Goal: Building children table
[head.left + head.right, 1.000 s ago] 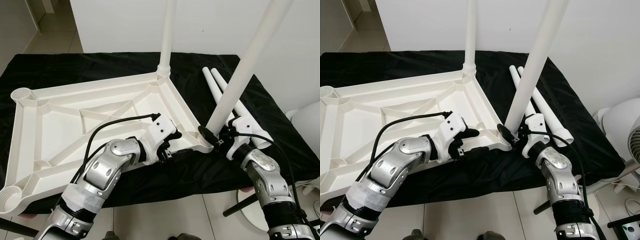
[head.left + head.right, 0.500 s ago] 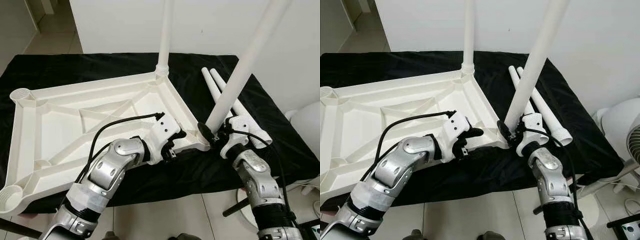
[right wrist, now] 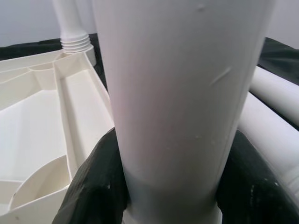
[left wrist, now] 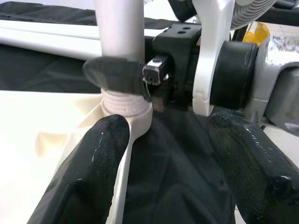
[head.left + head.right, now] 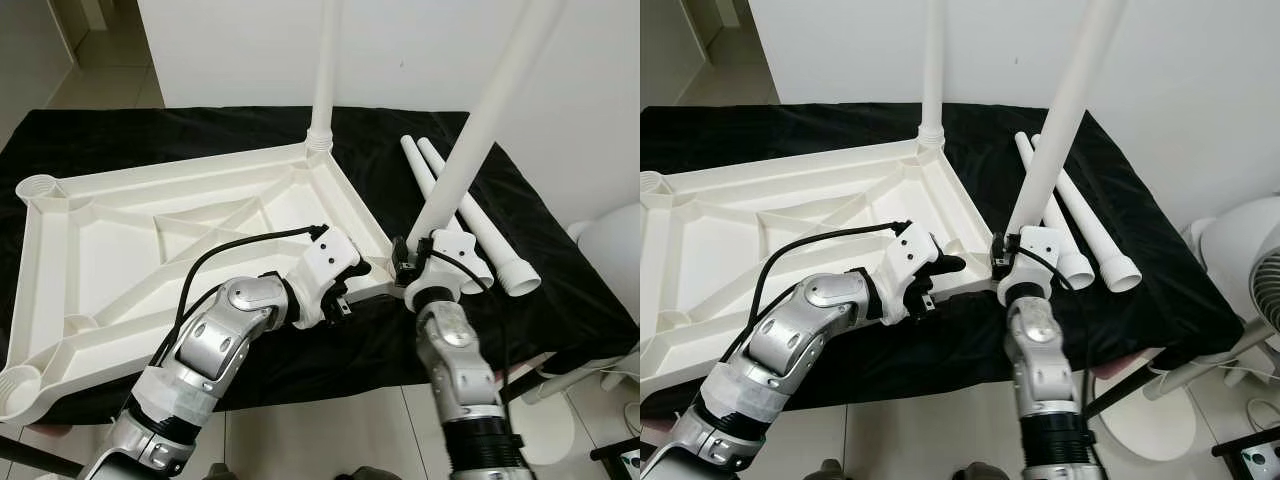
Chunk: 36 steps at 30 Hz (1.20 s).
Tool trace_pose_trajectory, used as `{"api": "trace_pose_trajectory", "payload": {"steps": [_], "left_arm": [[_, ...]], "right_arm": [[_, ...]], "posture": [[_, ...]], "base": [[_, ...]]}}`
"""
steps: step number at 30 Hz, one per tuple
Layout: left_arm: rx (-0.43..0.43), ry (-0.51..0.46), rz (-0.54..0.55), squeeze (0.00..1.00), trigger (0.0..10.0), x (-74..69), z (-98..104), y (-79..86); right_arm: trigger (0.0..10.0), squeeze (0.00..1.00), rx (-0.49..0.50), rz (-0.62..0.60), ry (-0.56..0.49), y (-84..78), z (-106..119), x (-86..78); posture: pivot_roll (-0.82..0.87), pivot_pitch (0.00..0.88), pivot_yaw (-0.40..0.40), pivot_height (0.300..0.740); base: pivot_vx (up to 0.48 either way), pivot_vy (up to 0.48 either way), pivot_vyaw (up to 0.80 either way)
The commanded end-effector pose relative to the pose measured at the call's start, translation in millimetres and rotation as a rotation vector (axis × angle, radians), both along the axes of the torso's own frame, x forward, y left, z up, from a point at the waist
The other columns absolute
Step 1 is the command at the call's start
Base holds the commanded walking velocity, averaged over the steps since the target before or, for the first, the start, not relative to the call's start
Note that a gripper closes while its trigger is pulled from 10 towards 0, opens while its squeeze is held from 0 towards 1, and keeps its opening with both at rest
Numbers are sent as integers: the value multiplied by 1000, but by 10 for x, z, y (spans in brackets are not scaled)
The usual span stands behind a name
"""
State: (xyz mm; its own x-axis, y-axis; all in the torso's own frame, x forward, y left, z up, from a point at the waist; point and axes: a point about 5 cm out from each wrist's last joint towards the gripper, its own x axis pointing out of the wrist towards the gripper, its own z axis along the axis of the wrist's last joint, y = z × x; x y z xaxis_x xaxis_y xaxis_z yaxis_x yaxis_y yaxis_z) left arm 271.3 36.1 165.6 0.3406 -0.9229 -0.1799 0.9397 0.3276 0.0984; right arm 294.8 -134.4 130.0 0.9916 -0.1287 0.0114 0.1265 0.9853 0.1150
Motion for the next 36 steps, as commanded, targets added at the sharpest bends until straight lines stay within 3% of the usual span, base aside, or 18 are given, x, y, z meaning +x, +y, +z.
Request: {"api": "trace_pose_trajectory", "payload": {"steps": [1,5,6,7,17,18,22,25,27,32,36], "left_arm": [[6,-20,44,0,10000,25,-3,16],[5,-23,45,0,10000,30,-2,13],[5,-26,45,0,10000,33,-1,10],[4,-29,45,0,10000,37,3,8],[-1,-39,52,0,10000,46,8,13],[-2,-39,53,0,10000,44,5,11],[-2,-40,54,0,10000,42,5,10],[-4,-46,57,0,10000,50,14,8],[-4,-46,57,0,10000,50,14,8],[-11,-52,59,0,10000,70,36,-6],[-14,-52,60,0,10000,78,42,-12]], "right_arm": [[10000,0,51,-38,74,55,-139,-57],[10000,0,41,7,48,122,-94,-68],[10000,769,39,13,30,108,-69,-75],[10000,1000,37,15,18,94,-53,-79],[10000,1000,22,60,-47,-6,41,-95],[10000,0,2,106,-65,-84,65,-96],[10000,0,-17,159,-81,-144,90,-96],[10000,0,-124,314,-118,-286,123,-69],[10000,0,-124,314,-118,-286,123,-69],[10000,0,-204,501,-106,-352,110,31],[10000,0,-217,546,-87,-346,87,80]], "posture": [[26,0,-52,740],[22,0,-50,740],[23,0,-52,740],[23,0,-52,740],[23,0,-52,740],[25,0,-55,740],[25,0,-56,740],[24,0,-55,740],[24,0,-55,740],[22,0,-53,740],[22,0,-52,740]], "base": [[0,0,0],[0,0,0],[0,0,0],[0,0,0],[0,0,0],[0,0,0],[0,0,0],[0,0,0],[0,0,0],[0,0,0],[0,0,0]]}}
